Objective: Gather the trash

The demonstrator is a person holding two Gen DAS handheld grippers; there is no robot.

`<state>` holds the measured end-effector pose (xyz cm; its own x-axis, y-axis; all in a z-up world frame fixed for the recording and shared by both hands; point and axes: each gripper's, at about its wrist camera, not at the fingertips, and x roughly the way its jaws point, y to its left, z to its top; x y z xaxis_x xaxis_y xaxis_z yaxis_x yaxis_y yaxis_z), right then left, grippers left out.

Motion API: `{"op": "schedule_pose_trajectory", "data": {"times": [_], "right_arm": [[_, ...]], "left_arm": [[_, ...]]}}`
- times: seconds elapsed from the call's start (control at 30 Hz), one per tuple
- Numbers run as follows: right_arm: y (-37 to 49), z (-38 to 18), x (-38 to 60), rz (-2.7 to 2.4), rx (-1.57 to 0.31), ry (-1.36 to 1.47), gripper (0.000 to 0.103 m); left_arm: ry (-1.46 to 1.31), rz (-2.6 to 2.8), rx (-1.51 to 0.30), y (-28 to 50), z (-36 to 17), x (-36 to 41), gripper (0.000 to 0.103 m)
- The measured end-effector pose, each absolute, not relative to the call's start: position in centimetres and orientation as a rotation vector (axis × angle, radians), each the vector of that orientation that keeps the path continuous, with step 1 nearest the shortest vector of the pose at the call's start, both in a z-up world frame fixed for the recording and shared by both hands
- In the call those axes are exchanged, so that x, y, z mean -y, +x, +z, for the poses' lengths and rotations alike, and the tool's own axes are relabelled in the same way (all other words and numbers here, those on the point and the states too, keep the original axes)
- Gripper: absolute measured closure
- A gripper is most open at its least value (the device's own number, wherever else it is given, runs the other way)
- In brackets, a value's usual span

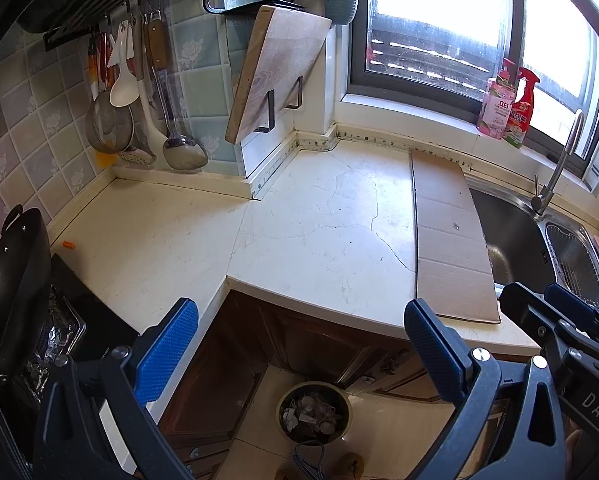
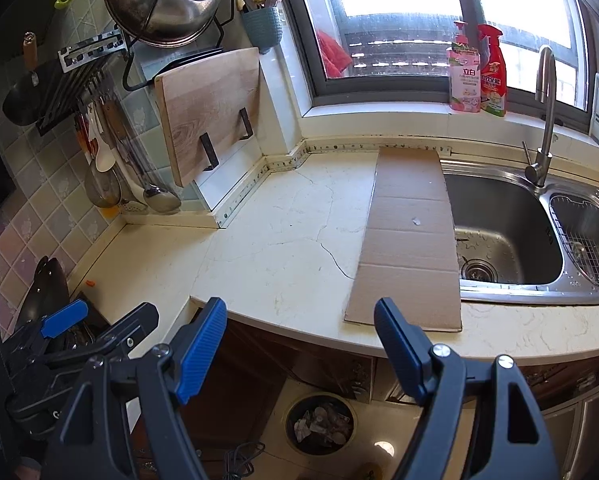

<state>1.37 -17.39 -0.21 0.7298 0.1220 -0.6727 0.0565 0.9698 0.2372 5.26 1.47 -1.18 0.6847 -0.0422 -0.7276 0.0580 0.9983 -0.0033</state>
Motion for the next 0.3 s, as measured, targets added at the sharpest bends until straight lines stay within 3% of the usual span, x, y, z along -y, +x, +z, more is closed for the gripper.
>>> {"op": "schedule_pose_trajectory", "data": {"times": [0.3], "right_arm": [[2.4,-1.0,18.5,0.083,-0.764,0.251,0.026]], "left_arm": [[0.013,-0.005,-0.827,5.5,-1.6,-0.4,0.001]]}}
